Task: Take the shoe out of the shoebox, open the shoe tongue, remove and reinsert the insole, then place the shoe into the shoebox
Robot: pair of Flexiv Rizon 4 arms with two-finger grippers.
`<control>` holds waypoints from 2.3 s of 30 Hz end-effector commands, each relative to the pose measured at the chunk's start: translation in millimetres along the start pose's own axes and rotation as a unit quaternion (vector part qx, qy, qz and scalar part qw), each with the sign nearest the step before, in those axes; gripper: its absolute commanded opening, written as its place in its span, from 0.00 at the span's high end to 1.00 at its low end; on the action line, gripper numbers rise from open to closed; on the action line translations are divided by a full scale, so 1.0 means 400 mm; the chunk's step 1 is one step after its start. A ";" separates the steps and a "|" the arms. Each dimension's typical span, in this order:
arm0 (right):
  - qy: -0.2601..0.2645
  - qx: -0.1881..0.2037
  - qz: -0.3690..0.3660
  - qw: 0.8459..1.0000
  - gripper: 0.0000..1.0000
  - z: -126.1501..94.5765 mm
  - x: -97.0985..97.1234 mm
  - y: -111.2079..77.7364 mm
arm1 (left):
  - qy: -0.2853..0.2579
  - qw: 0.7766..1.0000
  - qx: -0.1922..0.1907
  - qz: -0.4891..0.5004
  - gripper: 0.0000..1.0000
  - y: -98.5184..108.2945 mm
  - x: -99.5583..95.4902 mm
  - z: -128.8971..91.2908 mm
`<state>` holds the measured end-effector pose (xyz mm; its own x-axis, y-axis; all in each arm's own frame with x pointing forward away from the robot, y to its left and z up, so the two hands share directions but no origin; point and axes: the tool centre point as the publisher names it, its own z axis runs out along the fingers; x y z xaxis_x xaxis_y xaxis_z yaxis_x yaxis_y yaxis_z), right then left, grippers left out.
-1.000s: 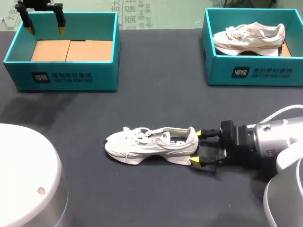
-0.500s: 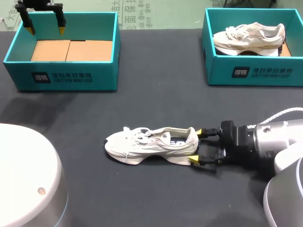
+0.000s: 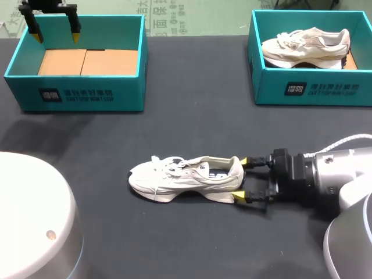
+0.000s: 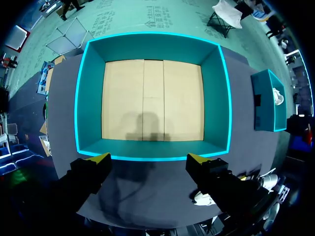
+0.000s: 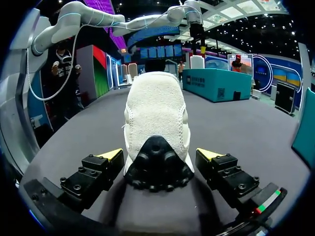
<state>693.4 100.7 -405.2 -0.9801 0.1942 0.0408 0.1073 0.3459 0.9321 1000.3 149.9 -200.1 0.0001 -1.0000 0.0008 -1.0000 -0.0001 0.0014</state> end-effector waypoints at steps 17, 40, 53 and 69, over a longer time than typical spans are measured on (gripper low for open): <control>0.016 -0.009 -0.003 1.000 0.00 0.053 -0.009 -0.004 | 0.000 1.000 0.000 0.000 0.00 0.000 0.000 -0.001; 0.012 -0.025 -0.013 1.000 0.00 0.057 -0.002 0.001 | 0.000 1.000 0.000 0.000 0.00 0.000 0.000 -0.001; 0.008 -0.047 -0.035 0.998 0.00 0.021 -0.019 0.003 | 0.000 1.000 0.000 0.000 0.00 0.000 0.000 -0.001; 0.038 -0.050 -0.039 0.997 0.00 -0.009 -0.031 0.013 | 0.000 1.000 0.000 0.000 0.00 0.000 0.000 -0.001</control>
<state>701.1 97.5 -399.3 -0.9933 0.1148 -0.0141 0.0163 0.2598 0.9655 1000.3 149.9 -200.1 0.0001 -1.0000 0.0008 -1.0000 -0.0001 0.0014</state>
